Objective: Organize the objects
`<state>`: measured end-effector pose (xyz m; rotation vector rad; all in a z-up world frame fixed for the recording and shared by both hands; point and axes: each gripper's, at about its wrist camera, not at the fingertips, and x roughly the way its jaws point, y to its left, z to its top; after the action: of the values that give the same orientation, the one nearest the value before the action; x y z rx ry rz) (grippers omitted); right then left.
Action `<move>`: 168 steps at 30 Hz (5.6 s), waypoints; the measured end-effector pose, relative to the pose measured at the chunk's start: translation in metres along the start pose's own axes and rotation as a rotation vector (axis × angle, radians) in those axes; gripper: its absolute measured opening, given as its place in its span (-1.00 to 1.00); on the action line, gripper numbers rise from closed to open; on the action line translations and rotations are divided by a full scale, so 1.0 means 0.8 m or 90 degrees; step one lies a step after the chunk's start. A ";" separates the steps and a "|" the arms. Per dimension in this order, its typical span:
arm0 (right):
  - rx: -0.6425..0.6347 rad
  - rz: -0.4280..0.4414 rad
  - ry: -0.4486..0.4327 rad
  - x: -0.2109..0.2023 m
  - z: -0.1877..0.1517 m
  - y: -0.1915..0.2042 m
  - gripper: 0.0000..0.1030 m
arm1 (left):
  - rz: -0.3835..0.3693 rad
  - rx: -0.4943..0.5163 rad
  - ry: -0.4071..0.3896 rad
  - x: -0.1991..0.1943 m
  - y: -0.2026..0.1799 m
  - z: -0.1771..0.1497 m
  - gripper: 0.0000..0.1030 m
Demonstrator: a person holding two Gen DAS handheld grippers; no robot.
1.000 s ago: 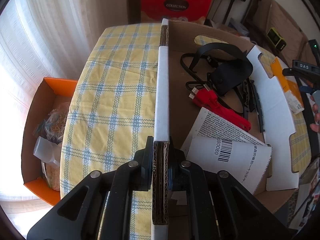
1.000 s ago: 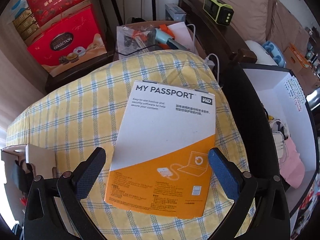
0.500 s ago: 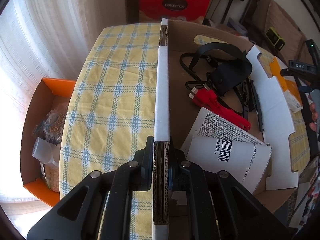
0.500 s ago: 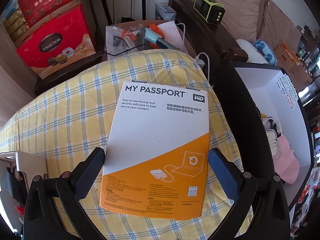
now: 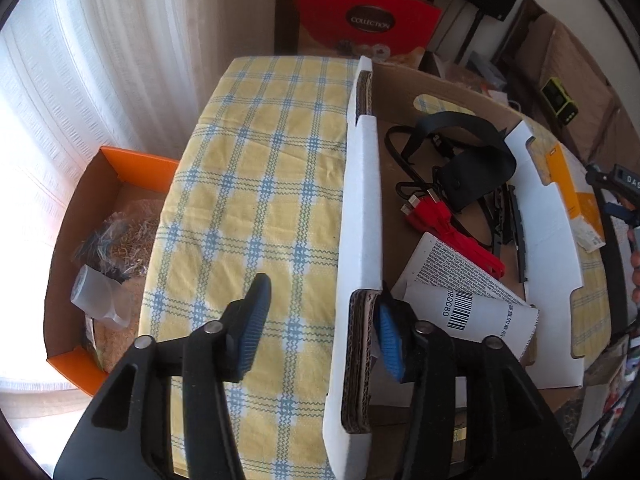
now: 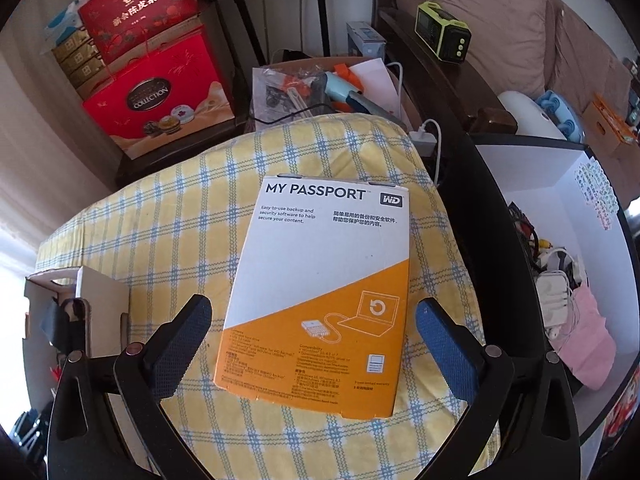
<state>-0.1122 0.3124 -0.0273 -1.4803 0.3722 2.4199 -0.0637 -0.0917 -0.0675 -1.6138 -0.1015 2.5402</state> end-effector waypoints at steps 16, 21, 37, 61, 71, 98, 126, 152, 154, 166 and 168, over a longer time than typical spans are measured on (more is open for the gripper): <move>-0.054 0.034 -0.024 -0.044 -0.023 -0.019 0.94 | -0.068 0.075 -0.078 -0.098 -0.063 0.037 0.30; -0.031 0.068 -0.011 -0.043 -0.022 -0.044 0.74 | -0.158 0.099 -0.046 -0.089 -0.130 0.063 0.30; 0.047 0.157 0.013 -0.019 -0.023 -0.088 -0.07 | -0.246 0.162 0.080 0.015 -0.348 0.119 -0.41; 0.100 0.272 0.045 0.007 -0.033 -0.110 -0.11 | -0.237 0.150 0.108 0.066 -0.390 0.108 -0.48; 0.054 0.294 -0.012 -0.063 -0.037 -0.066 -0.11 | -0.241 0.143 0.013 -0.027 -0.347 0.098 -0.47; -0.133 0.345 0.035 -0.058 -0.091 0.204 -0.11 | -0.177 0.004 -0.024 -0.056 -0.081 0.072 -0.47; -0.165 0.290 0.020 -0.066 -0.091 0.201 0.19 | -0.174 0.010 -0.050 -0.062 -0.040 0.070 0.19; -0.224 0.130 -0.157 -0.141 -0.178 0.151 0.99 | -0.034 0.042 -0.159 -0.118 -0.021 -0.023 0.81; -0.219 0.121 -0.168 -0.147 -0.184 0.148 0.99 | -0.034 0.047 -0.168 -0.125 -0.029 -0.028 0.89; -0.187 0.073 -0.201 -0.172 -0.215 0.120 0.99 | -0.044 0.063 -0.186 -0.144 -0.066 -0.053 1.00; -0.181 0.067 -0.202 -0.173 -0.222 0.115 0.99 | -0.044 0.058 -0.173 -0.140 -0.071 -0.059 1.00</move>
<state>0.0606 0.1494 0.0248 -1.1673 0.0390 2.8287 0.0305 -0.0527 0.0199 -1.2051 -0.0662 2.6530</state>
